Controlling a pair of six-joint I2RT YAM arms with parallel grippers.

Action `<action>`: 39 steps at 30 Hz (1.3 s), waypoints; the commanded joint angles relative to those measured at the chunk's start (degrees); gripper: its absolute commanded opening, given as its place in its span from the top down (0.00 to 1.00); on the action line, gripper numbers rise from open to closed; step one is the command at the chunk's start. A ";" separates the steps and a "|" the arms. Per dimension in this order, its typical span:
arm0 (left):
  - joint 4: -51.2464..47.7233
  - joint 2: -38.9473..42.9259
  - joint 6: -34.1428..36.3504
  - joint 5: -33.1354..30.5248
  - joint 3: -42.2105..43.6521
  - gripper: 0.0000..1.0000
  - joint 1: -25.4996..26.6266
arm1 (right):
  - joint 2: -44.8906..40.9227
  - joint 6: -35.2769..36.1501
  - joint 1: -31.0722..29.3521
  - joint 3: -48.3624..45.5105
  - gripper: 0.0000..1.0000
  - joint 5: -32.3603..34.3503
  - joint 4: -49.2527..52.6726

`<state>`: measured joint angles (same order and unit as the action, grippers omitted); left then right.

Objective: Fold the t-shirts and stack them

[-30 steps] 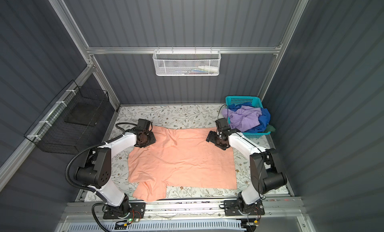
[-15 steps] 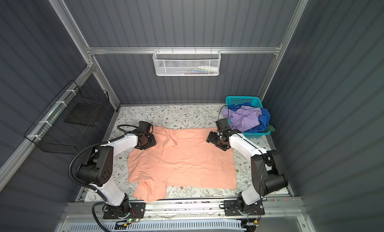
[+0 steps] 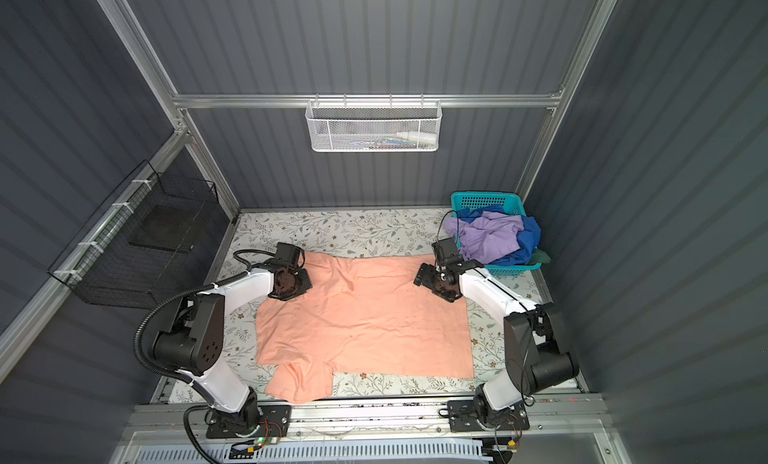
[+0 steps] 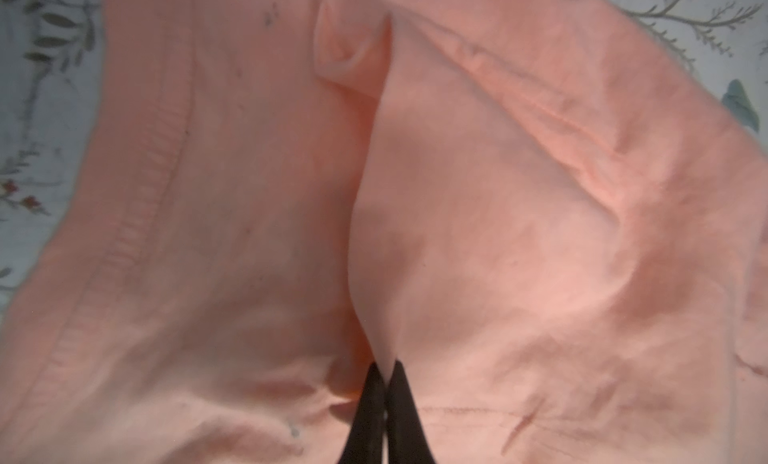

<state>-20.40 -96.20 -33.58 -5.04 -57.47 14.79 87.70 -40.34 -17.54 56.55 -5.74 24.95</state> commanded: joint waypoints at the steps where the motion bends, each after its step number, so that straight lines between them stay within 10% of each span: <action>1: -3.82 5.28 0.28 -2.17 -0.10 1.00 -0.39 | -1.35 0.96 0.06 -0.75 0.12 1.44 0.96; 17: -6.91 9.50 -1.23 -5.03 3.93 1.00 -0.46 | -1.23 4.65 -1.06 3.69 0.11 12.33 10.14; 19: -7.47 10.02 -1.15 -6.29 3.42 0.65 -0.46 | -1.54 5.41 -1.10 3.87 0.11 13.03 11.01; 24: -5.68 9.36 -1.32 -8.18 2.22 0.43 -0.46 | -1.50 6.10 -2.28 4.18 0.11 14.68 11.83; 39: 4.81 -9.67 -3.26 -3.85 -2.63 0.30 -3.02 | 16.48 7.11 -5.40 11.41 0.11 8.78 7.07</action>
<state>-17.47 -102.17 -35.38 -11.79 -59.16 13.69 101.84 -34.00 -22.94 64.84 4.23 32.82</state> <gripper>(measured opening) 0.700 0.887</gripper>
